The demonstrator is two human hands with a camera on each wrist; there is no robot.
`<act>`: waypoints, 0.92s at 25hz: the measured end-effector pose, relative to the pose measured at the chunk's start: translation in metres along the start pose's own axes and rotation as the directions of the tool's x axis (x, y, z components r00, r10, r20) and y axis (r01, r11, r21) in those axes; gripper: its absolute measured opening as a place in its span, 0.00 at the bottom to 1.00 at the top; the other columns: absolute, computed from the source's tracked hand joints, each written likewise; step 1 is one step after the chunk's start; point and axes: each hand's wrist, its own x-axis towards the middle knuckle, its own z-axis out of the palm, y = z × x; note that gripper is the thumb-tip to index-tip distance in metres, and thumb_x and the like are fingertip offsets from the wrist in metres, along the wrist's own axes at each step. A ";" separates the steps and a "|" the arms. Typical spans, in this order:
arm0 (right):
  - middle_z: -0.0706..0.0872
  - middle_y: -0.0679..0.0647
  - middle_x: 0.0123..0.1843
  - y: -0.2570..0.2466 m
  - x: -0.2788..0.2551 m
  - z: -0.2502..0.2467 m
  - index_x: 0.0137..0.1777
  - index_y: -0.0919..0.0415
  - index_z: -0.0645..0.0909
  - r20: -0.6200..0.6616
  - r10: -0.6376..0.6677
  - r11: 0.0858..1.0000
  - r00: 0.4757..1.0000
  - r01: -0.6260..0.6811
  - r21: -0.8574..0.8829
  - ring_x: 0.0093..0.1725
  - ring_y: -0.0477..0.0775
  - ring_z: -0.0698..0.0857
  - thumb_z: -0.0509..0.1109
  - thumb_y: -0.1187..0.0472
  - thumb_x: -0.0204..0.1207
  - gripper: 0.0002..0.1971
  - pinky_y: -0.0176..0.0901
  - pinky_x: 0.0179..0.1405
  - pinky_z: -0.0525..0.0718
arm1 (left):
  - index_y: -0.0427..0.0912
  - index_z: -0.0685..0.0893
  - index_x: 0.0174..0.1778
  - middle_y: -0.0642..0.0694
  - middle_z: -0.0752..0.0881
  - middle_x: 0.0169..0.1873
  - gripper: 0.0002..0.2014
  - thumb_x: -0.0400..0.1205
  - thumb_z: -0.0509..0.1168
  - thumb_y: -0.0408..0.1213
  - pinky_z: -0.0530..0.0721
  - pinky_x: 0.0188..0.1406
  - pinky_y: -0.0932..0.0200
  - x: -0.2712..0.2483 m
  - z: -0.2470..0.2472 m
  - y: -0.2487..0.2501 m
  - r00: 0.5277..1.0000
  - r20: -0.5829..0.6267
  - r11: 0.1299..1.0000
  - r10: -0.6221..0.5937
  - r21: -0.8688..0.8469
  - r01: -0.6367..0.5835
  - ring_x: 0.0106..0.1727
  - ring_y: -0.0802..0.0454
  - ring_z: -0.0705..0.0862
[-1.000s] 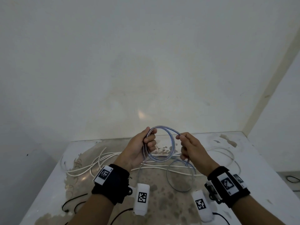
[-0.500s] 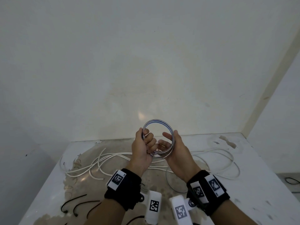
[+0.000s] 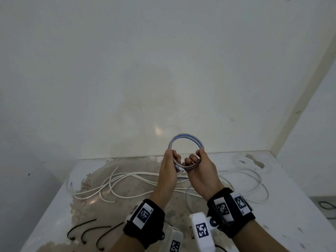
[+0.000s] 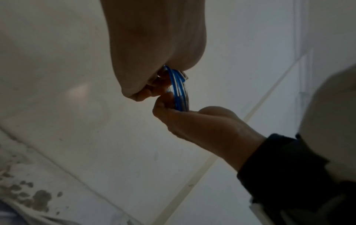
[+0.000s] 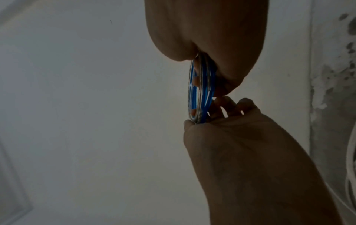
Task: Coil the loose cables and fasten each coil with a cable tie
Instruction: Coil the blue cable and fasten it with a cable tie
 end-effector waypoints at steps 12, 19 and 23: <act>0.79 0.56 0.42 0.004 -0.018 -0.026 0.65 0.47 0.75 0.241 -0.023 0.669 0.970 0.194 -0.717 0.29 0.49 0.76 0.64 0.59 0.87 0.10 0.44 0.33 0.79 | 0.44 0.72 0.39 0.52 0.62 0.19 0.17 0.91 0.49 0.46 0.55 0.11 0.66 0.019 -0.014 0.038 0.989 0.066 0.877 -0.134 -0.457 0.149 0.13 0.60 0.58; 0.82 0.39 0.48 -0.006 -0.010 -0.061 0.54 0.46 0.80 0.735 -0.274 -0.188 0.620 0.715 -0.674 0.41 0.43 0.83 0.70 0.51 0.82 0.04 0.33 0.38 0.80 | 0.42 0.74 0.40 0.53 0.65 0.21 0.17 0.91 0.48 0.44 0.60 0.09 0.69 0.027 -0.038 0.041 0.958 0.233 0.694 -0.166 -0.662 0.282 0.13 0.61 0.62; 0.76 0.39 0.49 -0.010 -0.010 -0.077 0.49 0.43 0.84 0.788 -0.114 -0.185 0.606 0.766 -0.616 0.48 0.44 0.81 0.70 0.44 0.79 0.06 0.40 0.43 0.81 | 0.40 0.79 0.45 0.53 0.69 0.23 0.17 0.91 0.49 0.42 0.70 0.16 0.69 0.032 -0.051 0.047 0.961 0.227 0.678 -0.160 -0.682 0.274 0.19 0.61 0.69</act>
